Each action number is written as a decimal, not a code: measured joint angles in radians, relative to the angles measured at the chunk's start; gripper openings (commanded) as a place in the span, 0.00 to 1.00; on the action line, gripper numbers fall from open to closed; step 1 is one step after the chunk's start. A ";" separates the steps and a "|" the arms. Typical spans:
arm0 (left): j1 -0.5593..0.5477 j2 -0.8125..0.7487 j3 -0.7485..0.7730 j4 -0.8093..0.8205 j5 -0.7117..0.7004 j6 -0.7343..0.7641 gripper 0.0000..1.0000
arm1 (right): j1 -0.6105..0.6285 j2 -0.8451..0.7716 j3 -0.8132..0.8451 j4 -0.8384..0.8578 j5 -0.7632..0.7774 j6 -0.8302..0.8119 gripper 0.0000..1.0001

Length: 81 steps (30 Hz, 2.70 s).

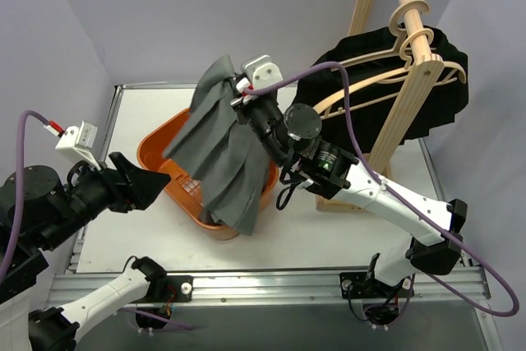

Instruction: Remove the skirt from the hanger

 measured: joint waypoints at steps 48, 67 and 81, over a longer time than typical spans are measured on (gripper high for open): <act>0.000 0.551 0.520 0.195 0.152 0.180 0.77 | 0.112 -0.046 -0.040 -0.682 -0.130 0.449 0.97; -0.017 1.045 0.641 0.639 0.402 0.266 0.80 | 0.167 -0.508 -0.291 -1.167 -0.101 1.024 0.29; -0.040 1.083 0.642 0.663 0.662 0.547 0.93 | 0.167 -0.653 -0.285 -1.247 -0.078 1.200 0.27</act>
